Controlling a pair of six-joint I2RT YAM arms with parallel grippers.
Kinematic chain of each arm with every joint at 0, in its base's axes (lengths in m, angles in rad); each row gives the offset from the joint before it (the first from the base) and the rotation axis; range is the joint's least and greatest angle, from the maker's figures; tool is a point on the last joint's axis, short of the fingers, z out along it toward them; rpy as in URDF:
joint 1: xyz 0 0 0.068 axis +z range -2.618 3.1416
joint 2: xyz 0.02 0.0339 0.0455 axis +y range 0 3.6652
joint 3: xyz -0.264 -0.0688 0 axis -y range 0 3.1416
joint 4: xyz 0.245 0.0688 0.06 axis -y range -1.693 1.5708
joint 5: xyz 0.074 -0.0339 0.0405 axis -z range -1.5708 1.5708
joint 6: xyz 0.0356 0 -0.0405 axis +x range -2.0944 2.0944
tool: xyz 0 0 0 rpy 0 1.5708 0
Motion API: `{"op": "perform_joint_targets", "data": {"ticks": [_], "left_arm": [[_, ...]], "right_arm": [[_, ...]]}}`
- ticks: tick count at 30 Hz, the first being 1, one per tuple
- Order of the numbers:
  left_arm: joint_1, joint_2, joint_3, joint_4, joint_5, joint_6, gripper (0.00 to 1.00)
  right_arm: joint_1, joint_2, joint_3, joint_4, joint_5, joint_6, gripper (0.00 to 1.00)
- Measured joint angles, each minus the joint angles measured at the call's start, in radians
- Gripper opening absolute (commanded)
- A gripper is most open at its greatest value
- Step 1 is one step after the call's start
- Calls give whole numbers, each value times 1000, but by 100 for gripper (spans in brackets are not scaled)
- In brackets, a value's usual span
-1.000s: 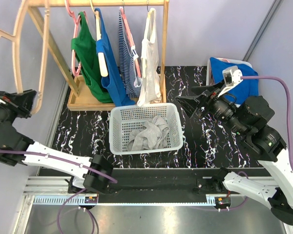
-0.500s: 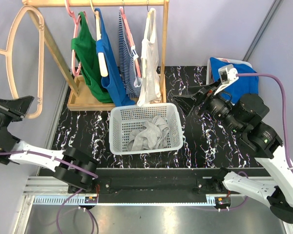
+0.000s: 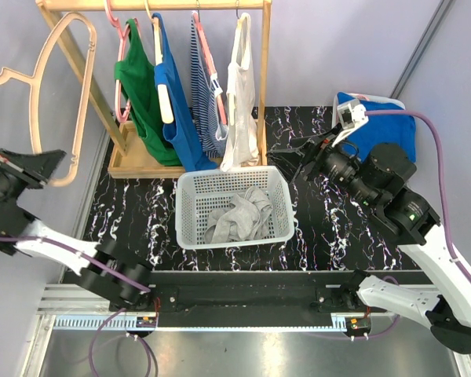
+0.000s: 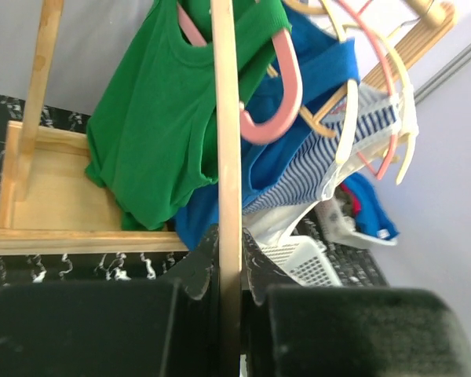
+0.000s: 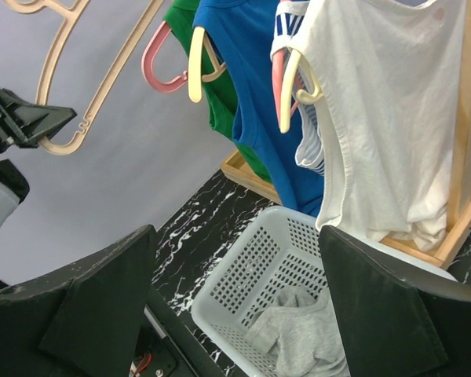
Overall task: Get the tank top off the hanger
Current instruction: Place the hanger at the clothesline.
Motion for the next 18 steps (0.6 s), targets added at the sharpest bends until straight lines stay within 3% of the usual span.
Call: {"op": "perform_joint_targets", "data": {"ticks": [10,18], "left_arm": [[-161,237,173,-9,0,-118,0],[-325,425,441,-14,-2,-249,0]], "right_arm": [[0,14,-9,27,-19,40,93],[0,44,-9,45,-40,59,95]]}}
